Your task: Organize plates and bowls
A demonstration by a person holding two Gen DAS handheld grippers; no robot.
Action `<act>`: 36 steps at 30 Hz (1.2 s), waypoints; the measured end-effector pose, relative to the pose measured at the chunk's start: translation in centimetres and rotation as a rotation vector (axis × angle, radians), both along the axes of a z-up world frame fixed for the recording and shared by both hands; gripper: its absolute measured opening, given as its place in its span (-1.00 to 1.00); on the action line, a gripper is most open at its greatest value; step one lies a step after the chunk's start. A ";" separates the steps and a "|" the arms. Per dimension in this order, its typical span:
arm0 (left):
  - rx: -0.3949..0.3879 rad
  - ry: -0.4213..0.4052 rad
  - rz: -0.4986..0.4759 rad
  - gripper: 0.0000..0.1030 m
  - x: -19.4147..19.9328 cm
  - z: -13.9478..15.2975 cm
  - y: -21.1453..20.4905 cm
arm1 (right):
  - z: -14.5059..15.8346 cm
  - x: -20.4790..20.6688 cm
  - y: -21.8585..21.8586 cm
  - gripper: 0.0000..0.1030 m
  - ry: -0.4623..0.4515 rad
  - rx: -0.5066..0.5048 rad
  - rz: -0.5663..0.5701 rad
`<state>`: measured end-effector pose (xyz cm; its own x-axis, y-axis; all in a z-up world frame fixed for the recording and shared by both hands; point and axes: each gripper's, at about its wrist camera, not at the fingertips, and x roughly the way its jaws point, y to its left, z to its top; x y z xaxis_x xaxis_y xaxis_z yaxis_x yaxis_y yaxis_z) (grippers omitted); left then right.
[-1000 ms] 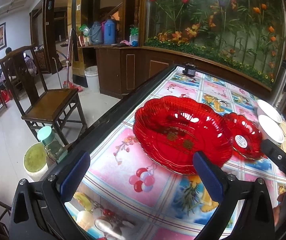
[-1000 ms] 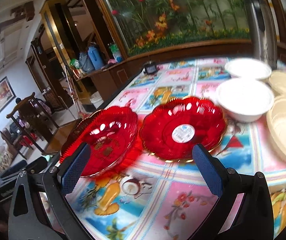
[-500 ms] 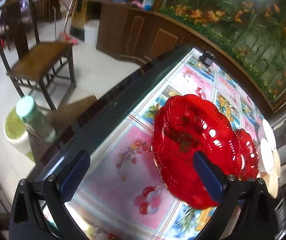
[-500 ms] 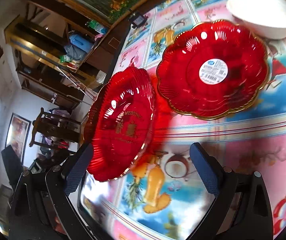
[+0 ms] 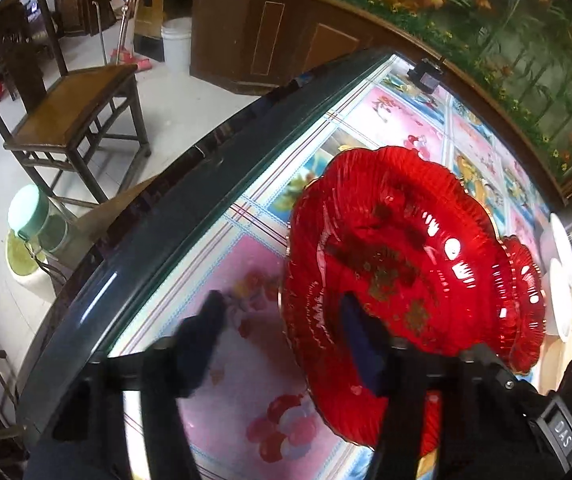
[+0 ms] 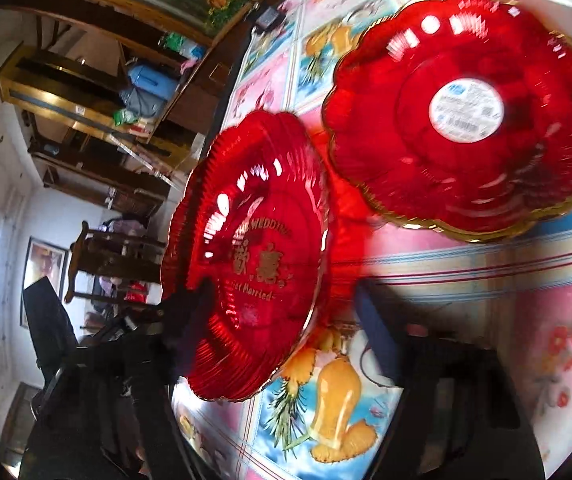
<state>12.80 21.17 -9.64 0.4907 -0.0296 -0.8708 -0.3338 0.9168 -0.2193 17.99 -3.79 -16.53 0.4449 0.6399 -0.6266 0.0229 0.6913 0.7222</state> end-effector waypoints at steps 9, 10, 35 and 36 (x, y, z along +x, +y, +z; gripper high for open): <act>0.033 -0.040 -0.046 -0.79 -0.1 -0.1 -0.9 | -0.8 0.4 -0.8 -0.56 -0.021 -0.007 -0.013; 0.038 -0.039 -0.047 -0.79 -0.2 -0.1 -1.0 | -0.8 0.4 -0.8 -0.56 -0.023 -0.009 -0.013; 0.086 -0.023 0.044 -0.13 -9.6 0.9 2.3 | 0.1 -6.1 1.4 -0.38 -0.122 -0.089 0.209; 0.106 -0.036 0.049 0.05 -10.1 1.3 2.3 | 0.4 -6.3 0.9 -0.38 -0.141 -0.106 0.210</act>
